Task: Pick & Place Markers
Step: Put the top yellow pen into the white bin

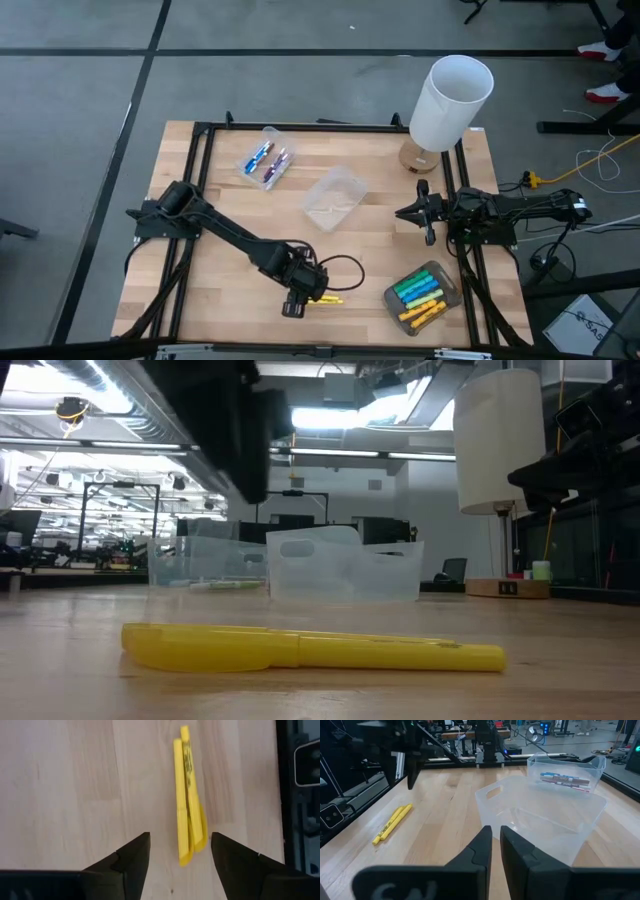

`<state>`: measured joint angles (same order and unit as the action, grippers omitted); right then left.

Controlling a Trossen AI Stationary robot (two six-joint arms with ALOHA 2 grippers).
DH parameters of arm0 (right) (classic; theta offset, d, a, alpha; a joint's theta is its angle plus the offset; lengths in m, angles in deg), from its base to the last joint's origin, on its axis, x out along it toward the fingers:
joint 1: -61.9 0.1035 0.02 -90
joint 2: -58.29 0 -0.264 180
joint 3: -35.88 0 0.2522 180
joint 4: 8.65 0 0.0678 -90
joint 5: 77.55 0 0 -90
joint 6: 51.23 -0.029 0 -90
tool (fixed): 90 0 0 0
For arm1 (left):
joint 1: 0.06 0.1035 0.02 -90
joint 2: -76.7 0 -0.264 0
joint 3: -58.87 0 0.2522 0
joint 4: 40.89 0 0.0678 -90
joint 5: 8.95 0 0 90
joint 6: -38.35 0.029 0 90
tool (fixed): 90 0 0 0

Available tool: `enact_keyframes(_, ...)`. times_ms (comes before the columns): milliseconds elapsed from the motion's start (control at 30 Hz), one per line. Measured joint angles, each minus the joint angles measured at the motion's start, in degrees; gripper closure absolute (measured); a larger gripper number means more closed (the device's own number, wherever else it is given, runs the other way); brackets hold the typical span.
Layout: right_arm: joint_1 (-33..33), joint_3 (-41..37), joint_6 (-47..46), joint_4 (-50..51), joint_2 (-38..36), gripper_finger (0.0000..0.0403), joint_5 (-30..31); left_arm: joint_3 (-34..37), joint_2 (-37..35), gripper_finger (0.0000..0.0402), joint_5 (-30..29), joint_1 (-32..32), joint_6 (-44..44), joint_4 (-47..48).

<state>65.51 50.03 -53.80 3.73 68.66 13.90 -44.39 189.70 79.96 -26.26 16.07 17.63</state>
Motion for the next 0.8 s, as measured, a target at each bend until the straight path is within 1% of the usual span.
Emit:
enact_keyframes(133, 0.0, 0.0, 0.0, 0.0, 0.0, 0.0363, 0.0, -2.6, 0.8, 0.0197, -1.0, 0.3, 2.2, 0.1)
enact_keyframes(400, 0.0, 0.0, 0.0, 0.0, 0.0, 0.0363, 0.0, -6.9, 4.7, 0.0201, -1.9, 0.8, 2.0, 1.3)
enact_keyframes(800, 0.0, 0.0, 0.0, 0.0, 0.0, 0.0363, 0.0, -7.4, 9.2, 0.0201, -0.7, 1.0, -2.1, 1.8)
